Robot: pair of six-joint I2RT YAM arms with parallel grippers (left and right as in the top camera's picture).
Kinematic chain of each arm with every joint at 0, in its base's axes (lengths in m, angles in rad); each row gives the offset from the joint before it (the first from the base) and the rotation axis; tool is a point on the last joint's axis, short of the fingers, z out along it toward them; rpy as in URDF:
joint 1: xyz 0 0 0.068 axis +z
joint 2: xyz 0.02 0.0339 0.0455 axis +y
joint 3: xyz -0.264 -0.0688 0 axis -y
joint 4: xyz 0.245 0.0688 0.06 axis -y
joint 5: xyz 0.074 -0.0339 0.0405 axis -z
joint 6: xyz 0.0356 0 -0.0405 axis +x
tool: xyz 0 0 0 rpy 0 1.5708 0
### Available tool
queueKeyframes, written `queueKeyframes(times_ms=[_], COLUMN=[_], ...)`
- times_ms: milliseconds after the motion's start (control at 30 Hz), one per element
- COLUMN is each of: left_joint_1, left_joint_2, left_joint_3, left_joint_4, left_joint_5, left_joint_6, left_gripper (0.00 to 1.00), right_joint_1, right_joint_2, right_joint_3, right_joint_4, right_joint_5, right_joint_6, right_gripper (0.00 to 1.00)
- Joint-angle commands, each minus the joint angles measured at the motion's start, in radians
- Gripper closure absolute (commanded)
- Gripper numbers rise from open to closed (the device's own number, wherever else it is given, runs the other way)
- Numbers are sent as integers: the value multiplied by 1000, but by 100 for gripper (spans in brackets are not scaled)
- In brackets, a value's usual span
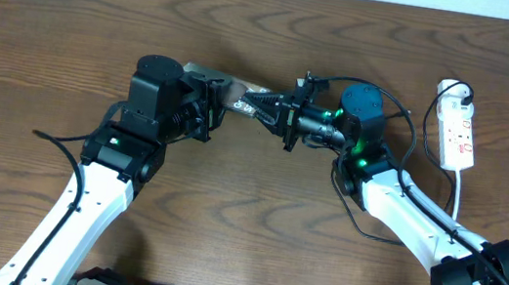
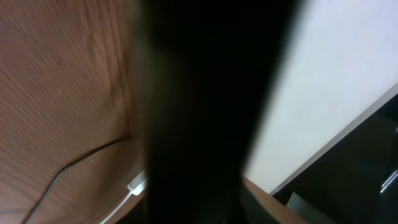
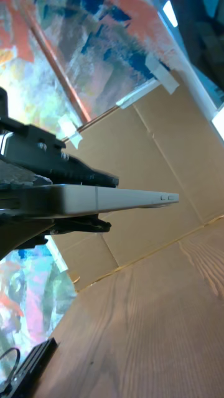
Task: Plug charger to phone and switch on socket
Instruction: 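Grasp the phone's far end with the left gripper, then open the right gripper and lift it away from the phone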
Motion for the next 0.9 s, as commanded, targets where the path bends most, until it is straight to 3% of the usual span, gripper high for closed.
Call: queueKeyframes(times_ms=[0,200,433,567,700,867], left_joint_1=[-16,-39,-39,-38,-37,-36], left_joint_2=[-1,-1,-1,-1,-1,-1], left_joint_3=[-2,-2,-2,-2,-2,-2], left_joint_4=[14,30,51,50,48,13], left_joint_5=[0,0,0,-5,-39,-96], left_joint_6=[42,50,49,64,172,284], left_gripper=[80,92,92,92,93,92], right_joint_1=[12,12,12,12,12,12], right_joint_2=[-14,-14,-14,-14,-14,-14], right_joint_3=[13,13,13,13,13,13], right_joint_4=[5,6,5,5,5,-12], right_joint_5=[-16,-17,-25,-32,-55,-55], right_joint_6=[29,37,37,37,33,-76], right_gripper=[99,99,98,90,81,70])
